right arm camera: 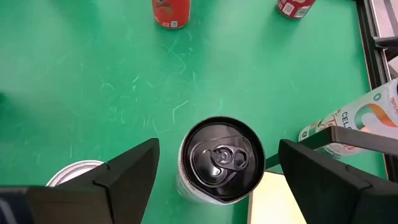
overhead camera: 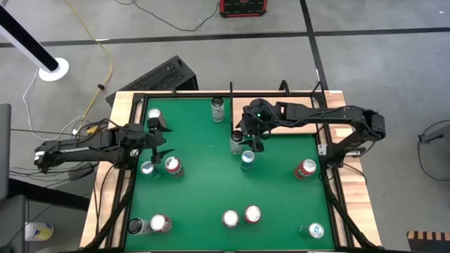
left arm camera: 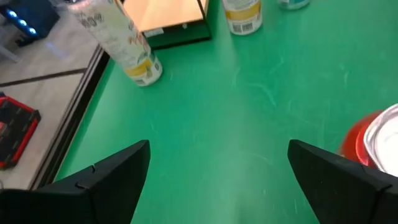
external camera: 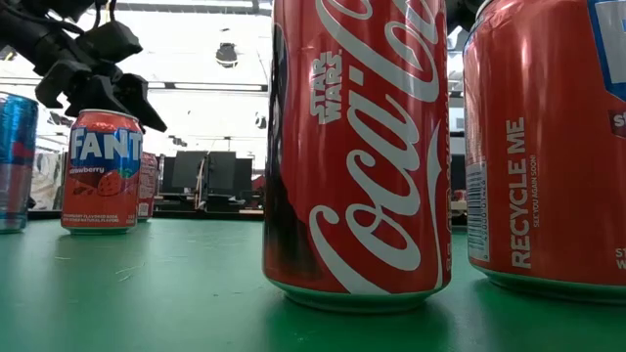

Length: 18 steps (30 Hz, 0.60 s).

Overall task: Sort soda cans
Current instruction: Put the middle white soda can on the shelf

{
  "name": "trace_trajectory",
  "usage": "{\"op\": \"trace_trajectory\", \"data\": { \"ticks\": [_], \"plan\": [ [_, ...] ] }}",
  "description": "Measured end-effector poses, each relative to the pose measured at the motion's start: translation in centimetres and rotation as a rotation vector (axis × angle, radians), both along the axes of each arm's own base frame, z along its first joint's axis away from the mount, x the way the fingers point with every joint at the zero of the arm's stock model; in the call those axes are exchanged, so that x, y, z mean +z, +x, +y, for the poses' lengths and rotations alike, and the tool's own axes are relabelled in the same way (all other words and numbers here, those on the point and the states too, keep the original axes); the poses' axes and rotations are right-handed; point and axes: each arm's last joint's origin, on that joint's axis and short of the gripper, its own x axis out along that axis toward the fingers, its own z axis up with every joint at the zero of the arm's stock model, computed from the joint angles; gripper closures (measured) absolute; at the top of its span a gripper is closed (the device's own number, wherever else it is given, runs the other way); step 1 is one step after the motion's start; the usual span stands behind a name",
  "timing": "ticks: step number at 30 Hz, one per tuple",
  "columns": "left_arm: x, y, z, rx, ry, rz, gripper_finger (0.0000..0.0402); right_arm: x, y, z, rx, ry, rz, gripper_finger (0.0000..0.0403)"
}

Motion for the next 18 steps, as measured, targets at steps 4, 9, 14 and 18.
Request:
{"op": "trace_trajectory", "data": {
  "ticks": [4,9,14,18],
  "plan": [
    [0.0,0.0,0.0,-0.001,0.000,0.000,0.0033,-0.6,0.4,0.2,-0.008,0.018,0.016,0.0049],
    [0.0,0.0,0.0,-0.001,0.000,0.001,0.0033,-1.5,0.9,0.4,-0.005,0.029,0.052,0.0049],
    [0.0,0.0,0.0,-0.001,0.000,0.001,0.0033,-1.7,1.3,0.4,-0.009,0.024,0.045,0.0049],
    [0.0,0.0,0.0,-0.001,0.000,0.000,0.0033,-1.7,1.3,0.4,-0.006,0.021,0.046,0.0049]
  ]
}}
